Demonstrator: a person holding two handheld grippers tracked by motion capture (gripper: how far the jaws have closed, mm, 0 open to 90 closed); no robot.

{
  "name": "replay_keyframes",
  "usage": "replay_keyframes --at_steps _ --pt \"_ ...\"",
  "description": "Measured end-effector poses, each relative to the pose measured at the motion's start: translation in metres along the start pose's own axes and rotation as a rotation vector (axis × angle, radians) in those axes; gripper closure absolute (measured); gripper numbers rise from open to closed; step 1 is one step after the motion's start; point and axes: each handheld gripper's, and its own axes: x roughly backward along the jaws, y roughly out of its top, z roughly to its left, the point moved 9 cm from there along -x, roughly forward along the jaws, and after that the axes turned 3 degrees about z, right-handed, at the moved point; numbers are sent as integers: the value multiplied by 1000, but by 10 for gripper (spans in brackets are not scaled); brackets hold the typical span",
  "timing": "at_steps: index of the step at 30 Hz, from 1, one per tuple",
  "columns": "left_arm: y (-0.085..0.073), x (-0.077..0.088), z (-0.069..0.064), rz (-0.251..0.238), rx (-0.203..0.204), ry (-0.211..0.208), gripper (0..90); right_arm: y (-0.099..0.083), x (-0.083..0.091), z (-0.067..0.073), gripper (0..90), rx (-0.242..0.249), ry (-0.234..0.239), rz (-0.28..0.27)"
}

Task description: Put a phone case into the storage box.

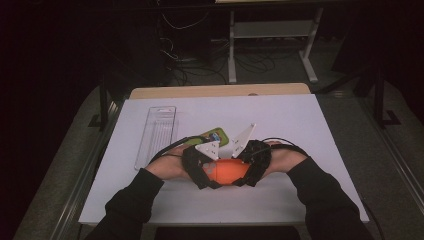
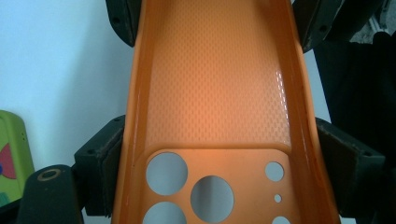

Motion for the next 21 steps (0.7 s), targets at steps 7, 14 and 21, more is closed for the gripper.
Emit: replay_keyframes --at_steps 7,14,21 --pt "-4 -2 -1 37 -1 4 158 3 -3 1 11 -33 12 -28" --pt "-7 1 4 15 86 51 158 -4 13 -11 3 -104 -49 -105" --pt "-13 6 17 -2 187 147 157 -19 21 -23 4 -197 -130 -138"
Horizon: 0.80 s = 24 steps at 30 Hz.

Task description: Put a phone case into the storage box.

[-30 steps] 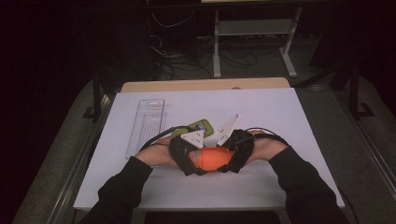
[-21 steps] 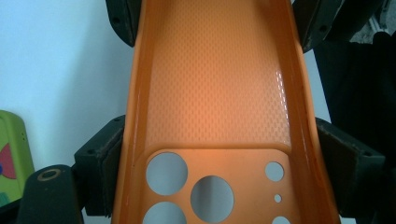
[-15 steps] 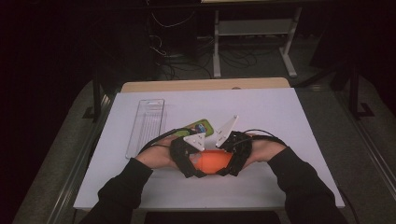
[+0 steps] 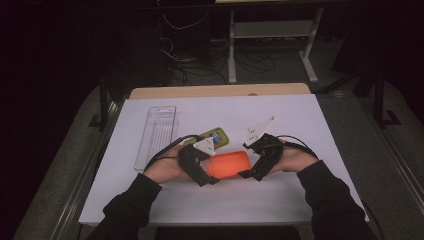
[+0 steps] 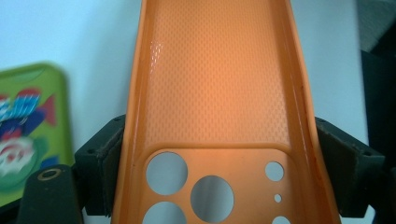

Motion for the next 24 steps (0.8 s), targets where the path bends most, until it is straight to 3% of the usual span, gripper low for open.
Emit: replay_keyframes --at_steps 1,2,3,5,7,8,9,10,15,16,18,20,24 --pt "-2 0 4 1 35 13 157 -4 1 -5 3 -45 -28 -17" --pt "-2 0 4 1 35 13 158 -4 1 -5 3 -45 -28 -17" --pt "-4 1 7 5 61 30 158 -7 2 -8 3 -109 -48 -35" --pt "-4 1 10 11 66 44 157 -9 1 -11 3 -123 -61 -40" --pt "-6 2 14 20 107 66 157 -14 0 -14 3 -177 -95 -43" --pt "-6 2 14 20 107 66 158 -14 0 -14 3 -177 -95 -43" --pt "-7 2 16 25 112 74 158 -16 -1 -15 4 -210 -107 -53" --pt "-8 2 18 17 160 84 158 -16 -1 -13 4 -252 -104 -71" --pt "-10 2 22 29 187 115 158 -22 -3 -15 3 -295 -141 -105" --pt "-8 1 22 17 219 126 157 -24 -4 -15 3 -313 -153 -125" --pt "-9 2 23 26 221 132 157 -26 -4 -15 4 -323 -158 -126" --pt "-9 4 24 40 220 140 157 -30 -4 -14 4 -375 -183 -155" --pt "-8 4 23 32 239 139 157 -32 -4 -12 8 -414 -180 -174"
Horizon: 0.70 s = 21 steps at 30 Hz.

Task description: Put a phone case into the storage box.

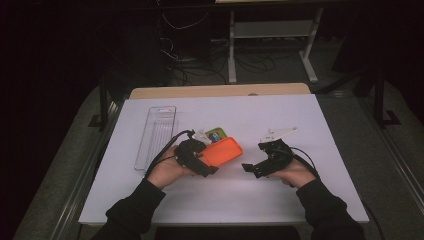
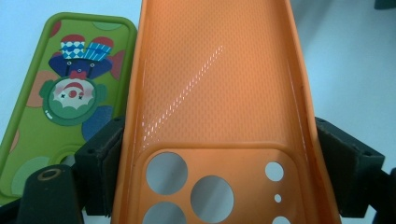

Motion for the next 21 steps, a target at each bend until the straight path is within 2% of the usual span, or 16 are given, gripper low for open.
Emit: replay_keyframes --at_steps 8,10,11,13,14,17,21 --pt "1 3 3 -7 31 14 156 -12 -2 4 8 -51 -54 -8" --pt "2 3 4 -11 41 14 157 -13 -3 3 0 -75 -66 -20" --pt "2 4 5 -14 46 15 156 -14 -3 4 0 -112 -47 -36" --pt "5 3 2 -49 82 9 156 -14 -3 1 0 -111 -72 -53" --pt "2 5 4 -22 49 11 156 -13 -3 0 0 -104 -83 -72" --pt "3 5 4 -29 47 10 156 -11 -3 -3 0 -93 -101 -88" --pt "4 6 4 -30 50 5 156 -12 -7 -4 0 -87 -118 -79"
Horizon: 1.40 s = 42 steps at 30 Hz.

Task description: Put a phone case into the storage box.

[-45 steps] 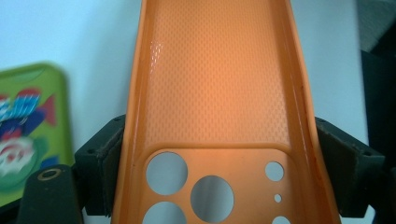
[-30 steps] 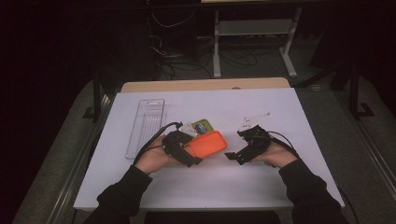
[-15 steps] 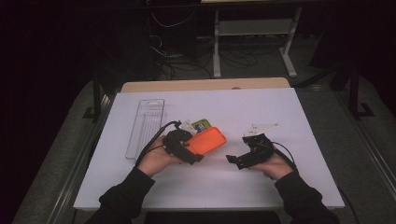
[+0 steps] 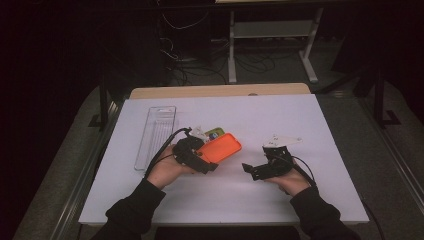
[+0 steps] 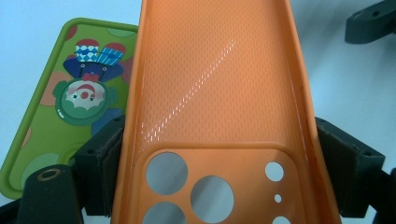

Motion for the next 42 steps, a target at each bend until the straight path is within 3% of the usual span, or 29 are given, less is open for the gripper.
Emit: replay_keyframes --at_steps 3,4,5,10,13,15,16,17,33,34,36,37,40,41,42 --pt "0 0 0 2 -5 -1 156 -1 -3 1 0 20 -21 5" --pt "2 -1 -1 -13 13 -4 156 -1 -5 2 0 30 -23 -2" --pt "0 0 0 4 -7 -2 156 0 -5 3 0 53 -43 -8" --pt "0 0 0 5 -6 -6 156 1 -7 3 0 97 -65 -12" --pt "0 0 0 6 -3 -7 156 1 -8 3 0 101 -77 -9" --pt "0 -1 0 7 -4 -10 156 0 -9 2 0 153 -104 -2" --pt "0 -1 0 7 -4 -10 156 0 -9 2 0 153 -104 -2" --pt "-1 -1 0 13 -10 -11 156 -1 -11 1 0 196 -118 6" --pt "-2 -2 -1 23 -26 -17 156 4 -14 7 0 462 -267 6" --pt "1 -4 -4 -4 9 -20 156 5 -14 6 0 492 -285 8" --pt "1 -4 -4 -2 7 -21 156 4 -14 7 0 539 -311 12" --pt "-1 -3 -2 18 -17 -18 156 4 -14 7 0 562 -323 13" --pt "0 -4 -3 9 -5 -19 156 5 -14 7 0 637 -356 18" --pt "0 -4 -3 8 -10 -18 156 5 -15 9 0 635 -360 10" --pt "1 -5 -4 -10 12 -19 156 5 -15 9 0 653 -371 10"
